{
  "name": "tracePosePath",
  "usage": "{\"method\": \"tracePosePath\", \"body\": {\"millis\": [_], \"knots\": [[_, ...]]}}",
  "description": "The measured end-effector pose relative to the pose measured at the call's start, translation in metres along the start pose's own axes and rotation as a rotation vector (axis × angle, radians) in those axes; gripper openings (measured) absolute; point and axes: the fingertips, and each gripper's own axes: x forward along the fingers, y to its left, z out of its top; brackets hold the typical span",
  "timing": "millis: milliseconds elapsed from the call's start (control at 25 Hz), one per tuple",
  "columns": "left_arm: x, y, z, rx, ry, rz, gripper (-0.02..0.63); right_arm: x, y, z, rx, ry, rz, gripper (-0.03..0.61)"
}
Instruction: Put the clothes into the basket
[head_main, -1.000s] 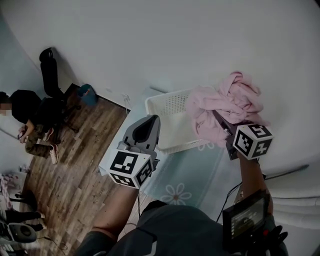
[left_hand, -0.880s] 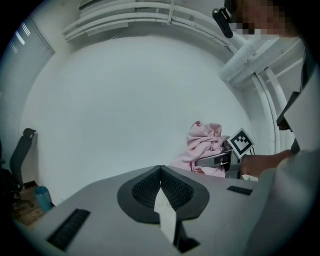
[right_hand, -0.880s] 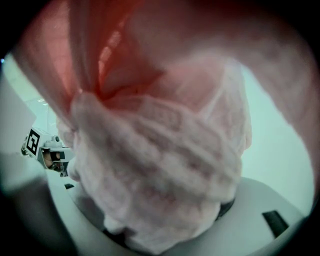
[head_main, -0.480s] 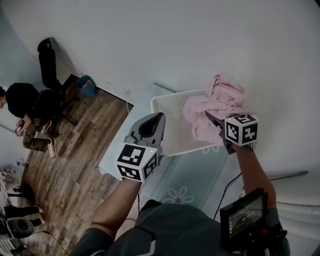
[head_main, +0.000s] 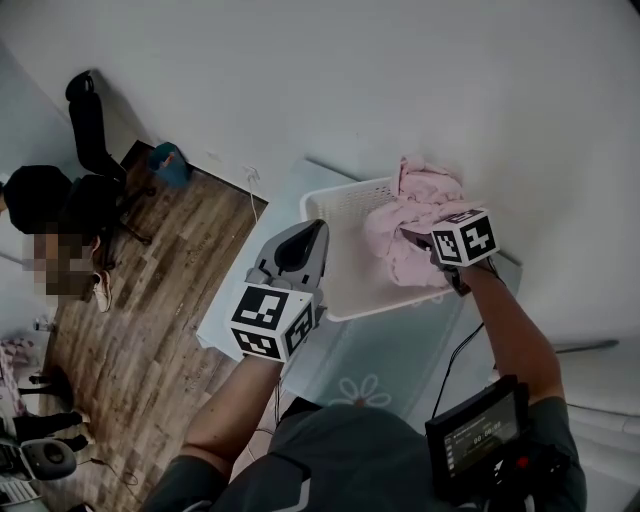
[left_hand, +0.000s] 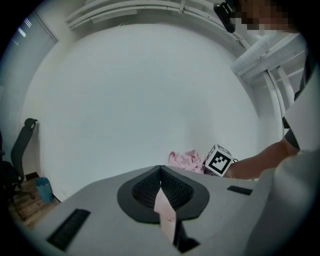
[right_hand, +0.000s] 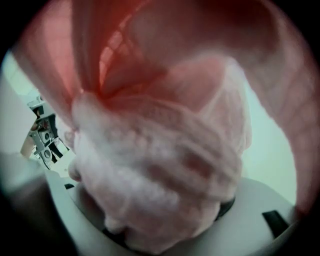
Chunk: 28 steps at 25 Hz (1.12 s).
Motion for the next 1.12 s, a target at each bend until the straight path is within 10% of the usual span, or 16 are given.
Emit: {"method": "tracePosePath", "body": {"millis": [1120], "knots": [[0.005,0.020,-0.015,-0.061,0.023,0.004,0.009,0.118,-0.013,-0.116,-0.043,0.544,0.075,0.347]]}}
